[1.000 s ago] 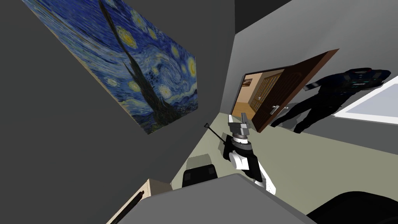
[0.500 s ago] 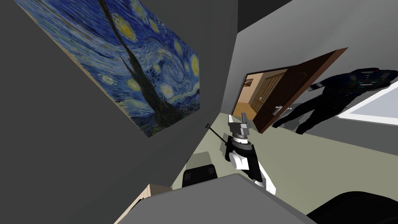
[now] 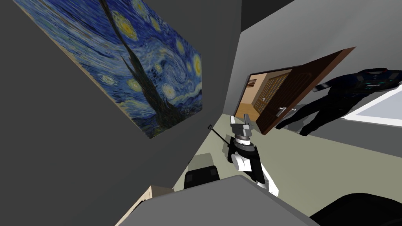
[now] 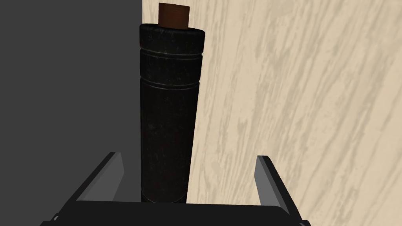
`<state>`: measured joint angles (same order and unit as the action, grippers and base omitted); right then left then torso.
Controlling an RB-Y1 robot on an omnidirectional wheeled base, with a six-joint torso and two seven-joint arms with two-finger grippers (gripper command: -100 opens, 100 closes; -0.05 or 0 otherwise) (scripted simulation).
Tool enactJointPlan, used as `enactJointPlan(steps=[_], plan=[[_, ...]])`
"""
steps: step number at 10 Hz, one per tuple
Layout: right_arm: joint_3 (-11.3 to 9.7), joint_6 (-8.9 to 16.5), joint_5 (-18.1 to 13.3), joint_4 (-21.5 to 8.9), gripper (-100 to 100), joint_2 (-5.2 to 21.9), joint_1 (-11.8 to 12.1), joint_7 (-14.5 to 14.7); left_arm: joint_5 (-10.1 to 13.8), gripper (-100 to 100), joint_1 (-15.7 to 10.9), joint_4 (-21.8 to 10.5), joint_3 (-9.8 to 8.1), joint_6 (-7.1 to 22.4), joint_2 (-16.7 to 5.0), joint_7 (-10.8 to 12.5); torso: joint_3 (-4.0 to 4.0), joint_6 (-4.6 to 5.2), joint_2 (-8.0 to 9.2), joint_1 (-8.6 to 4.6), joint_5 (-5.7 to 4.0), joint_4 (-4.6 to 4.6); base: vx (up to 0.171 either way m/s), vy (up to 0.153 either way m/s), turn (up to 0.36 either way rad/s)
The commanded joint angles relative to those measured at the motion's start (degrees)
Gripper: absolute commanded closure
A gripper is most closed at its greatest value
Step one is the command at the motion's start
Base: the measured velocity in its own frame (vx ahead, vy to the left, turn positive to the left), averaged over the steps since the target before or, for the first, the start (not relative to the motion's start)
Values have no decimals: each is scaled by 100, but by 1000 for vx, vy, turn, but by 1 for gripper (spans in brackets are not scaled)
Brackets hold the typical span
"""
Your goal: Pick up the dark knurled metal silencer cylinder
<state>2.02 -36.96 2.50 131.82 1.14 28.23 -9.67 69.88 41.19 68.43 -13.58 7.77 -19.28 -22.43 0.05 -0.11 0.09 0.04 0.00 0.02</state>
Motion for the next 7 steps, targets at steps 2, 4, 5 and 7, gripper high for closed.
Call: enactJointPlan(steps=[2,4,5,7], plan=[[0,0,0,0,0,0,0,0,-4,-100,1,2,-3,3,2,2,0,1,1,0,0,0,-3,0,-8],[0,0,0,0,0,0,0,0,-4,-100,1,2,-3,3,2,2,3,1,5,0,0,1,-2,0,-6],[0,0,0,0,0,0,0,0,-4,-100,1,2,-3,3,2,2,2,1,4,0,0,1,3,0,11],[-1,0,0,0,0,-1,0,0,-162,-100,5,-49,-56,173,-158,19,-3,2,-6,-20,-4,-1,31,-83,-41]])
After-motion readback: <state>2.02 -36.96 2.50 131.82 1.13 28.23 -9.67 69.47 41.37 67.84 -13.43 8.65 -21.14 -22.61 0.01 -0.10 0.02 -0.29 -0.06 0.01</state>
